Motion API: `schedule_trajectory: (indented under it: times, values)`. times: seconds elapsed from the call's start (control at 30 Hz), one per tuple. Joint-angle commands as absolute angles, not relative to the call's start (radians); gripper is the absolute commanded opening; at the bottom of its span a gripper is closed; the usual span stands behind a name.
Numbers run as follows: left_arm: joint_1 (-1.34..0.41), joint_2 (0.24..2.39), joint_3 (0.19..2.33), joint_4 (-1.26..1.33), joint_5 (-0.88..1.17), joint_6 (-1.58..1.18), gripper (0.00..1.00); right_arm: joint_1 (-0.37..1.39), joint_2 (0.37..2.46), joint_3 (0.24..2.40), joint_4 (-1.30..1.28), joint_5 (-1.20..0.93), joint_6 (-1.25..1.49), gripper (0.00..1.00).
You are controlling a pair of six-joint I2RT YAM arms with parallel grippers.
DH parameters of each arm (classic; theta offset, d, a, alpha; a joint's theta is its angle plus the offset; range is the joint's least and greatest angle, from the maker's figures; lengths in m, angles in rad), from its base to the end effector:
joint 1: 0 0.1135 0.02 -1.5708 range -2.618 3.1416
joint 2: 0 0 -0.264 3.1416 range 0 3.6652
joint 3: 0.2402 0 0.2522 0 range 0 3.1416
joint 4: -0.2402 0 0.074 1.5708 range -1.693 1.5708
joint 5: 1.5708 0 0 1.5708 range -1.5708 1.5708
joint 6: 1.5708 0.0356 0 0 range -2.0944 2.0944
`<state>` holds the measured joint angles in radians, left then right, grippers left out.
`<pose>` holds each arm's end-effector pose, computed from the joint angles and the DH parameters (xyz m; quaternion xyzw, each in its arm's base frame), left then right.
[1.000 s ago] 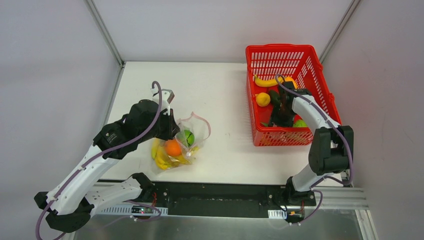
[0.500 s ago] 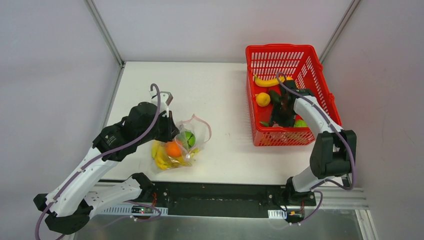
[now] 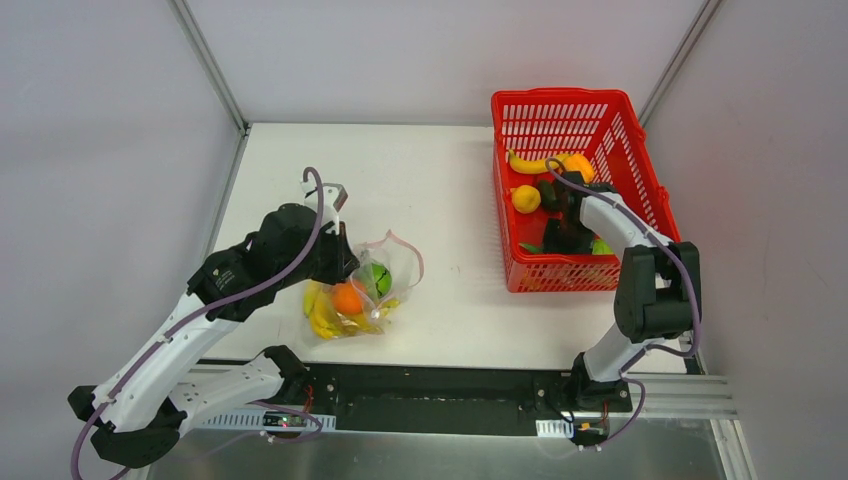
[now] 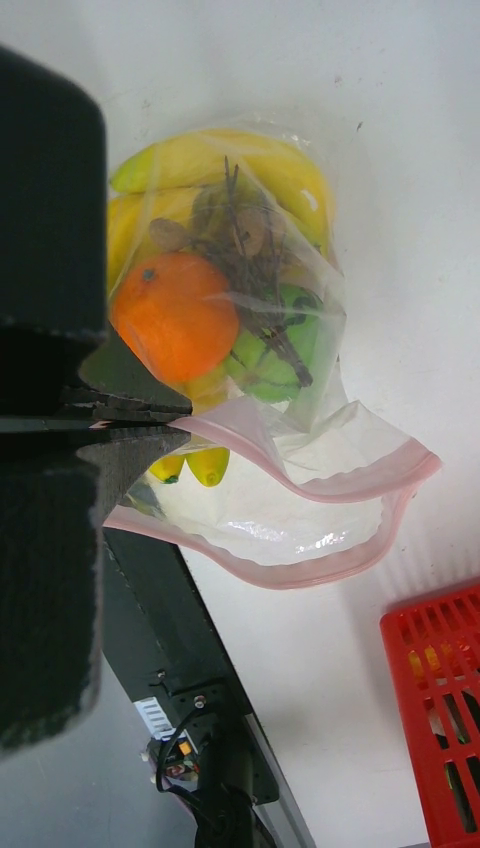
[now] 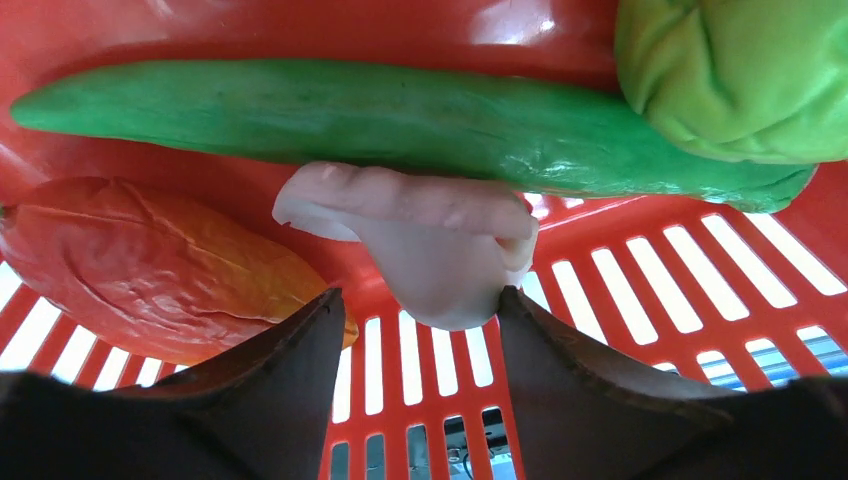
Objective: Place the food in the zip-top bag and seal the zipper
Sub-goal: Pick up the fake vegetable from the bin.
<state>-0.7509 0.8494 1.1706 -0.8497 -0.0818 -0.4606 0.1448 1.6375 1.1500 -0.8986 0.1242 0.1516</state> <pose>0.1143 -0.1027 0.3908 0.1052 0.8604 -0.2541 0.4291 0.2997 0.0392 0.2077 0.0091 0.9938 -0.0475 0.1002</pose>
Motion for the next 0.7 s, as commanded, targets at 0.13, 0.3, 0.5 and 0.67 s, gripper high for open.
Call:
schedule_trajectory:
  times: [0.13,0.3,0.5,0.67]
  values:
    - [-0.741,0.836,1.184,-0.835,-0.080,-0.458,0.00,0.140,1.638,1.137,-0.872,0.126,0.130,0.53]
    - [-0.741,0.830,1.181,-0.835,-0.076,-0.466,0.00,0.140,1.648,1.117,-0.853,0.107,0.129,0.49]
    - [-0.741,0.819,1.172,-0.834,-0.075,-0.478,0.00,0.140,1.639,1.119,-0.836,0.159,0.141,0.58]
    - [-0.741,0.821,1.171,-0.829,-0.081,-0.482,0.00,0.140,1.649,1.115,-0.799,0.158,0.127,0.48]
